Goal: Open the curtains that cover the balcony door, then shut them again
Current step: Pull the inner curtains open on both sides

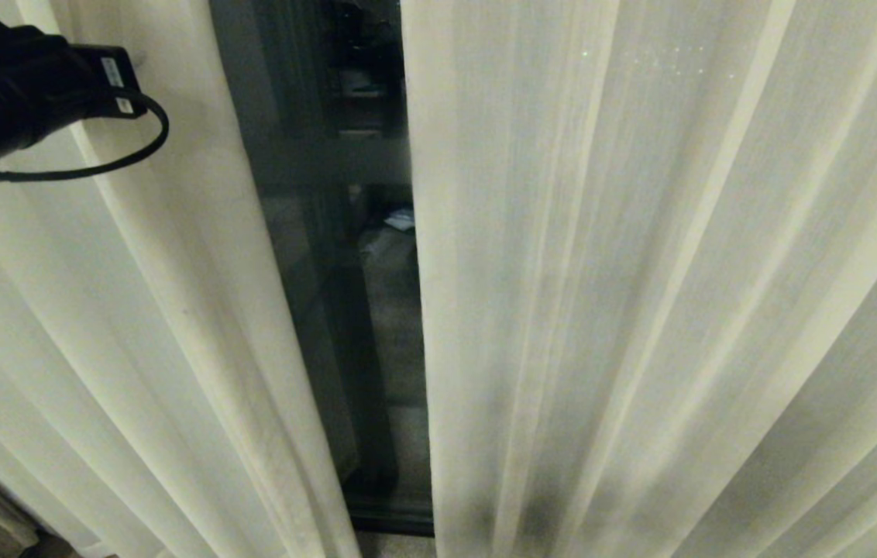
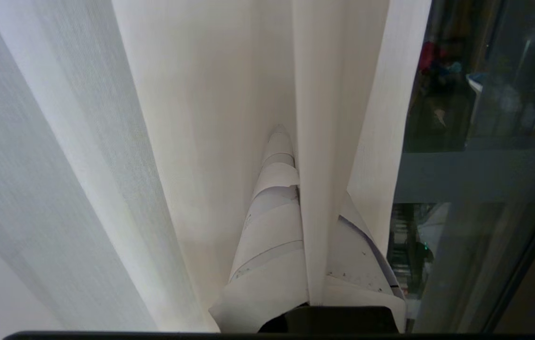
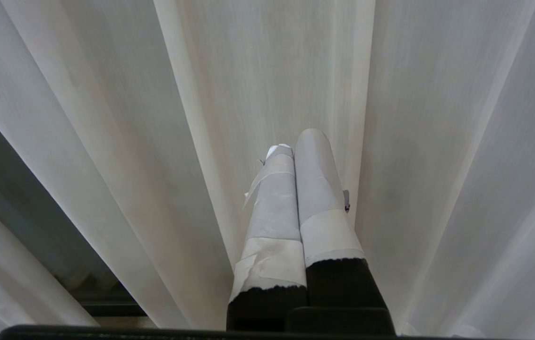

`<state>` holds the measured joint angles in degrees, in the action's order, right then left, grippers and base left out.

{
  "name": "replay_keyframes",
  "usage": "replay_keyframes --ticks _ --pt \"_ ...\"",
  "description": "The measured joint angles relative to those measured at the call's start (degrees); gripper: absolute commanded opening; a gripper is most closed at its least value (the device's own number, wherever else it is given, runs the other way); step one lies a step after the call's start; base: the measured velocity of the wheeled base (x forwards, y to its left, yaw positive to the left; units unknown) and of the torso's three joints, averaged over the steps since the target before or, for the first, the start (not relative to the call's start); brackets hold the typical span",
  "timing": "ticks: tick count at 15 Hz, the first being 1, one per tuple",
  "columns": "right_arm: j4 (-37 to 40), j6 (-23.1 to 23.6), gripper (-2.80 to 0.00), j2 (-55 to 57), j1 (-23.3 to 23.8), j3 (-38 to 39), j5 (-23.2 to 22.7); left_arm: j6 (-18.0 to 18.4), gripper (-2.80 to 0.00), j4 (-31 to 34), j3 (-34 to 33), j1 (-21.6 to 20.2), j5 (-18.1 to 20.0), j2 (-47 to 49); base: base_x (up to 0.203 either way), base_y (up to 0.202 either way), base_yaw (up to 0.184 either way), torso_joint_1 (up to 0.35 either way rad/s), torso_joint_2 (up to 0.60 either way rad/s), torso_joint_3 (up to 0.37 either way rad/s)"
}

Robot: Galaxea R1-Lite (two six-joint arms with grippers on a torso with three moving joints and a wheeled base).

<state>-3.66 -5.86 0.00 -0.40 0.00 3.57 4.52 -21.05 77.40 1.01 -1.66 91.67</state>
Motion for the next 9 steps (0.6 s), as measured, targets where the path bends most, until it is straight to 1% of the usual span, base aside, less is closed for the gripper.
replay_keyframes --ticks 5,7,9 --pt "0.02 0.0 -2.8 0.0 0.0 0.0 0.0 -0.19 -2.8 0.01 -0.37 -0.22 -0.12 0.16 0.0 0.0 0.0 0.0 0.0 0.0" --pt "0.02 0.0 -2.8 0.0 0.0 0.0 0.01 -1.14 -2.8 0.06 -0.41 -0.22 -0.16 0.2 0.0 0.0 0.0 0.0 0.0 0.0" --pt "0.0 0.0 -2.8 0.0 0.0 0.0 0.01 -1.31 -2.8 0.07 -0.41 -0.24 -0.12 0.2 0.0 0.0 0.0 0.0 0.0 0.0"
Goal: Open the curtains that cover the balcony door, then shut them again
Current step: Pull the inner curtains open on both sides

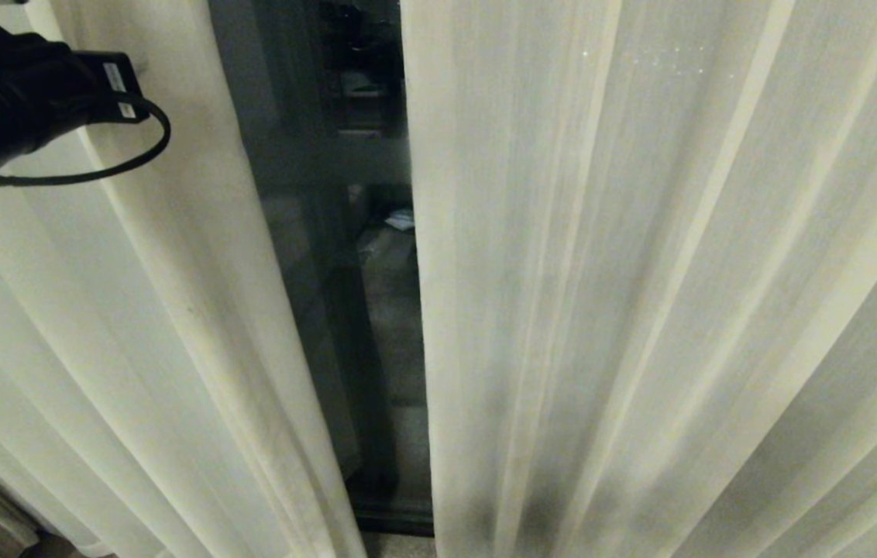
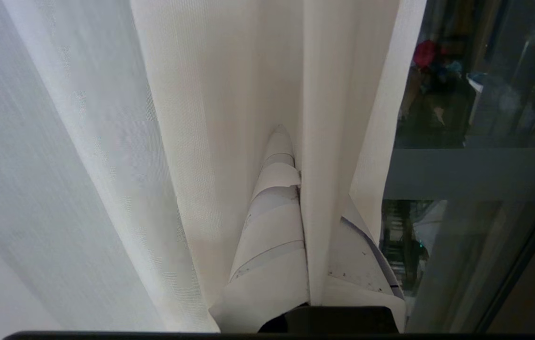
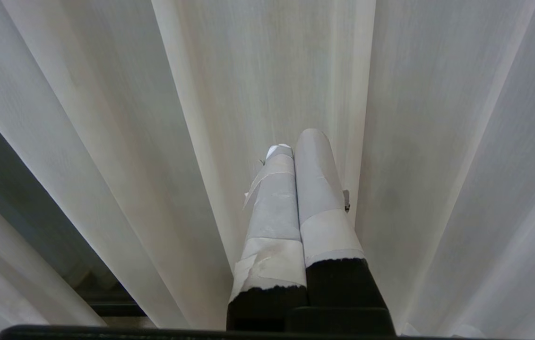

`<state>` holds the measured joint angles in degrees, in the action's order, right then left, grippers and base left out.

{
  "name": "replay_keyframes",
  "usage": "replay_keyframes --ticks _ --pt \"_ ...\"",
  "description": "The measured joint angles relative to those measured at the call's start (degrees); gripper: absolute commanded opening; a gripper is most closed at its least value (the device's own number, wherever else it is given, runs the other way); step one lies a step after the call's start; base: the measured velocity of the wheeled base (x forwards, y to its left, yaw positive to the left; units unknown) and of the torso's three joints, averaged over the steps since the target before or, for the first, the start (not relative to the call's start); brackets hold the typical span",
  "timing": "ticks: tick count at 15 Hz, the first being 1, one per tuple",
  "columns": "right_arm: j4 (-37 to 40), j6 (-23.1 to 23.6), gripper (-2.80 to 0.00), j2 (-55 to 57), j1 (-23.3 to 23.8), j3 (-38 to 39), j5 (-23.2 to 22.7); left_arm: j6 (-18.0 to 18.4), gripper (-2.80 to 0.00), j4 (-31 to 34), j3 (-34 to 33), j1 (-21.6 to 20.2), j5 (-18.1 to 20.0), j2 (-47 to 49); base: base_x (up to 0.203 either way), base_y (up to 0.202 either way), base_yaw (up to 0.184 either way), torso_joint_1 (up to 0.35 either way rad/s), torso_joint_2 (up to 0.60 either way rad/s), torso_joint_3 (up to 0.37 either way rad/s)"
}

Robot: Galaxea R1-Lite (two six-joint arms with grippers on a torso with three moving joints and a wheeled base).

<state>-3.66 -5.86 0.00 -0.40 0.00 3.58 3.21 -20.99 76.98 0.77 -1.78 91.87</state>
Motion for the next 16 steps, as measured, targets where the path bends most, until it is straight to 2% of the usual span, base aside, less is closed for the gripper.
replay_keyframes --ticks 11,16 --pt "0.02 0.0 -2.8 0.0 0.02 0.0 -0.01 0.0 -2.8 0.06 0.0 0.05 0.07 -0.09 0.0 0.0 0.0 0.0 0.0 0.0" --pt "0.0 0.0 -2.8 0.0 0.02 0.0 -0.01 0.0 -2.8 -0.15 0.02 -0.06 0.01 -0.15 0.001 0.151 -0.008 0.003 0.0 0.0"
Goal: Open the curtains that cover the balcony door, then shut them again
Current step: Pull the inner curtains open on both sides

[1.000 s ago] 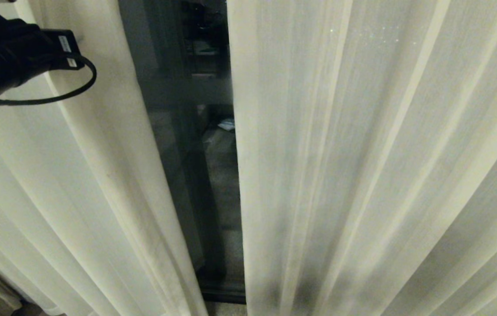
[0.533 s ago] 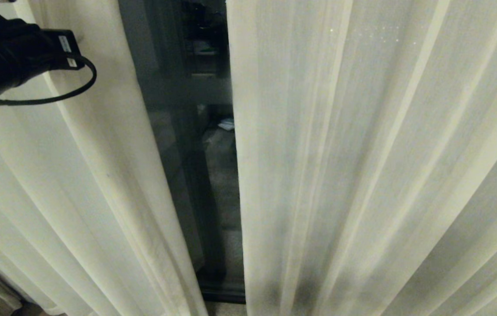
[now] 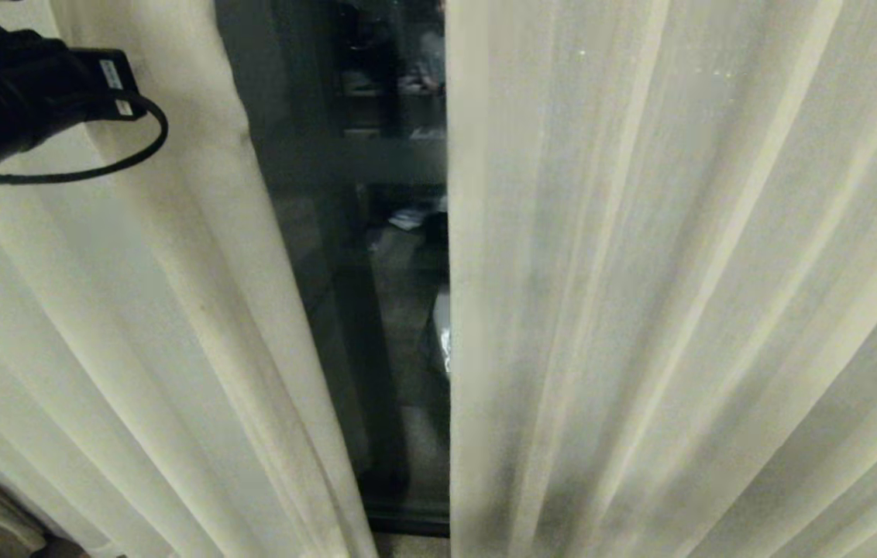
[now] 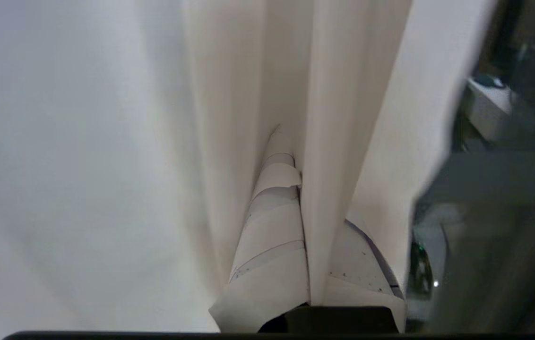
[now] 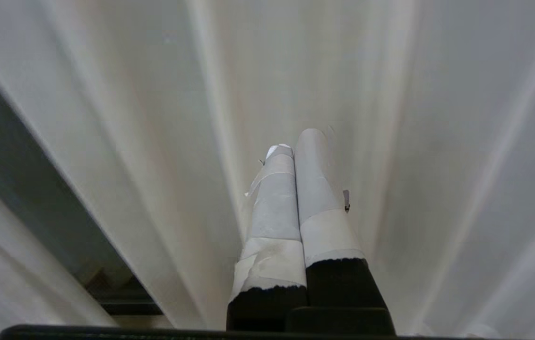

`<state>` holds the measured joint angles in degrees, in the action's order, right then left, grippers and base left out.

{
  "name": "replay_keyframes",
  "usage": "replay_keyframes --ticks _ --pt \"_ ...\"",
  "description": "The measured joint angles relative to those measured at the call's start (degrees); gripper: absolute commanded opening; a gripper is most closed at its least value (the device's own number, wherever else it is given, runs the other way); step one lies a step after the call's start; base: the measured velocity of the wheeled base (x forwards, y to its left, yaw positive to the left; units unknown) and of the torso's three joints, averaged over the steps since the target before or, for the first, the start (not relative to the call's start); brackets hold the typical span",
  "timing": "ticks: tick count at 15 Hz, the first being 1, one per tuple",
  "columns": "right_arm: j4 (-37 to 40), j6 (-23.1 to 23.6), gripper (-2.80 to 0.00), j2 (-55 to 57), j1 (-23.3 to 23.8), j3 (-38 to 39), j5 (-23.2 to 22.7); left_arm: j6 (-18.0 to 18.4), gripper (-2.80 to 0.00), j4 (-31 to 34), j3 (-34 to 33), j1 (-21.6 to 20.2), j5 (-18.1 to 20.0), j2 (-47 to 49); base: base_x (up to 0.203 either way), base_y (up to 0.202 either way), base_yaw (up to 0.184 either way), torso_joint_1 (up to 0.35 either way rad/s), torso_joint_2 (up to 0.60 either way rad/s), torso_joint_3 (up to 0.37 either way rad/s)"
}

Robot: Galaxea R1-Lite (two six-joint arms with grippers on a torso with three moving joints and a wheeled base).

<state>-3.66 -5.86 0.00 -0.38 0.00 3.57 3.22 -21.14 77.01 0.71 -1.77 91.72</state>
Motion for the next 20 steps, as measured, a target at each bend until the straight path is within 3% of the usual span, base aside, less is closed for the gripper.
replay_keyframes --ticks 20 --pt "0.03 0.0 -2.8 0.0 0.01 0.0 0.01 -0.44 -2.8 0.04 -2.09 -0.88 0.08 -1.31 0.0 0.188 0.0 0.003 0.0 0.003"
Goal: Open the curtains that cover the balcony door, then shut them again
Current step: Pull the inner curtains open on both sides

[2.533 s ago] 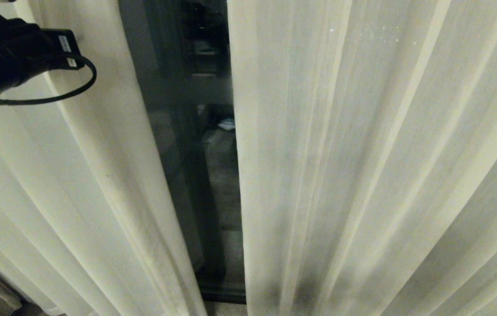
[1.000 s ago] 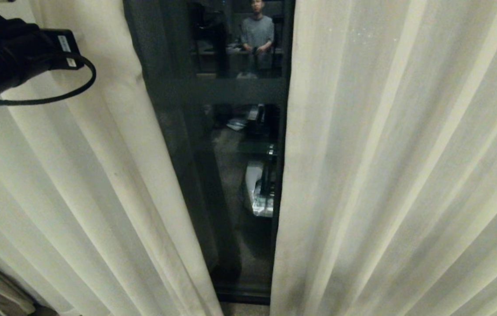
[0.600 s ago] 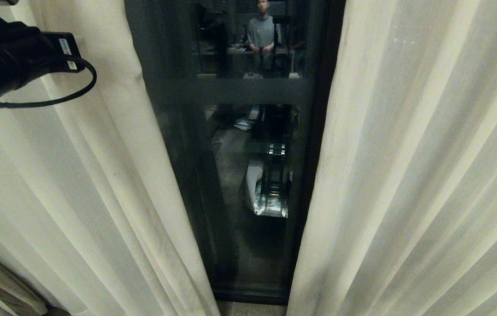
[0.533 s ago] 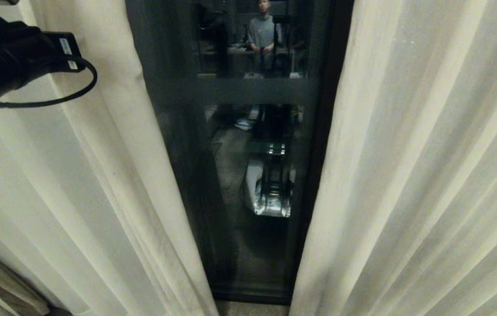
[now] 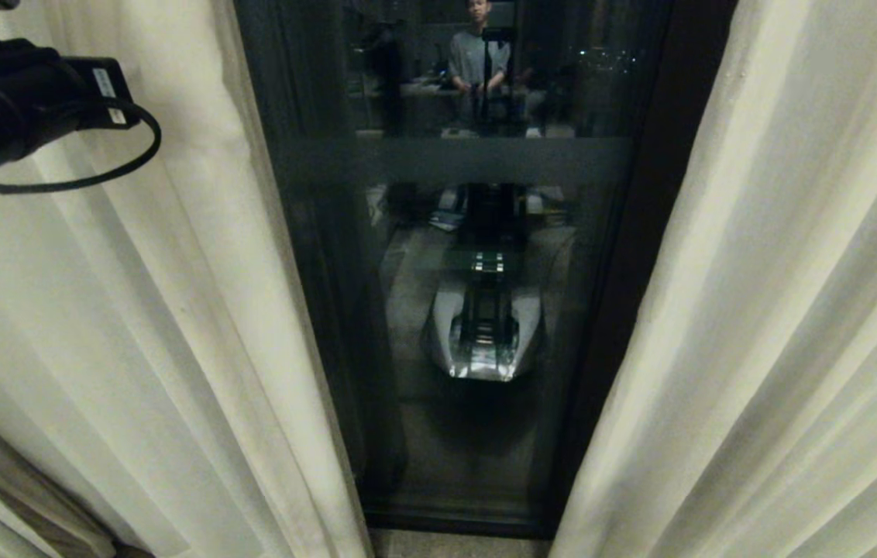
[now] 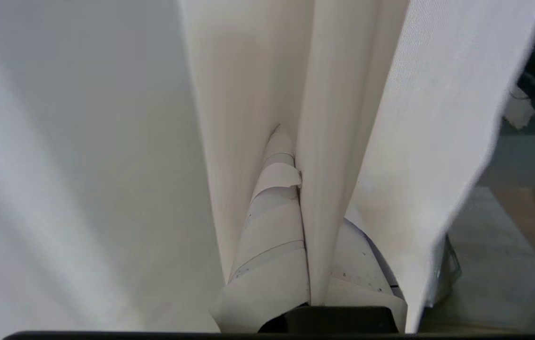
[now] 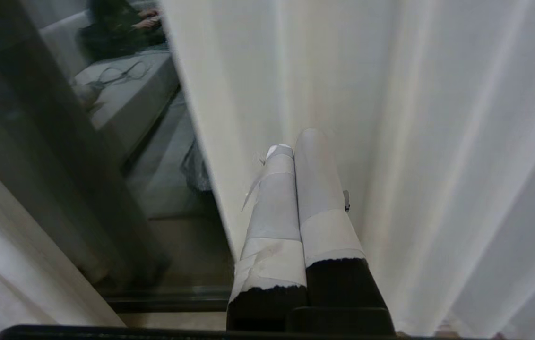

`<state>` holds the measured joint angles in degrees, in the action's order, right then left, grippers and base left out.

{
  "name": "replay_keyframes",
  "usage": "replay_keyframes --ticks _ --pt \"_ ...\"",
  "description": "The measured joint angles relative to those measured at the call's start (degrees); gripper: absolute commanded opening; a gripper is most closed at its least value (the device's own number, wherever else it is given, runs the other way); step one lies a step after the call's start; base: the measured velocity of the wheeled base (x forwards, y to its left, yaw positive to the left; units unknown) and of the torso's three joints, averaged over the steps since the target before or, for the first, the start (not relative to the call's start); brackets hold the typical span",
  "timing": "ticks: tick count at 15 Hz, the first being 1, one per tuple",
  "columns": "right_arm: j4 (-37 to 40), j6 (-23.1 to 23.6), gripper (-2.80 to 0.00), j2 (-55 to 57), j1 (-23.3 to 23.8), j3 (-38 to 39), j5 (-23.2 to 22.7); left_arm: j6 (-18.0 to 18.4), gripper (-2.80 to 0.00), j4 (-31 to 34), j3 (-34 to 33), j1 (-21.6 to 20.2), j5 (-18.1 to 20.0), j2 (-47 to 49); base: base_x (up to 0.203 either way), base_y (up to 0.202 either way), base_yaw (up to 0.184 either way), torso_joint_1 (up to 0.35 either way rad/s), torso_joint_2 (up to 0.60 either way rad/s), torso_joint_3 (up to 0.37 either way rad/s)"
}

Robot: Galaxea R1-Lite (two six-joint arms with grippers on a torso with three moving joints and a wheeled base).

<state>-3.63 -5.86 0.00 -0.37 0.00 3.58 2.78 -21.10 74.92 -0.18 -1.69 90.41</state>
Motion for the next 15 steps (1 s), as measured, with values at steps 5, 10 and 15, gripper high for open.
replay_keyframes --ticks 5,10,15 --pt "-0.01 0.0 -2.8 0.0 -0.01 0.0 0.0 -0.04 -2.8 0.07 -0.8 -0.62 0.07 -0.58 0.0 0.186 -0.001 0.001 0.0 0.002" --pt "-0.01 0.0 -2.8 0.0 -0.03 0.0 -0.01 0.0 -2.8 0.04 -0.91 -0.68 0.07 -0.81 0.0 0.179 -0.001 0.003 0.0 0.001" --pt "0.01 0.02 -2.8 0.0 -0.02 0.0 0.0 -0.02 -2.8 0.07 -0.93 -0.68 0.02 -0.8 0.0 0.181 -0.001 0.004 0.0 0.001"
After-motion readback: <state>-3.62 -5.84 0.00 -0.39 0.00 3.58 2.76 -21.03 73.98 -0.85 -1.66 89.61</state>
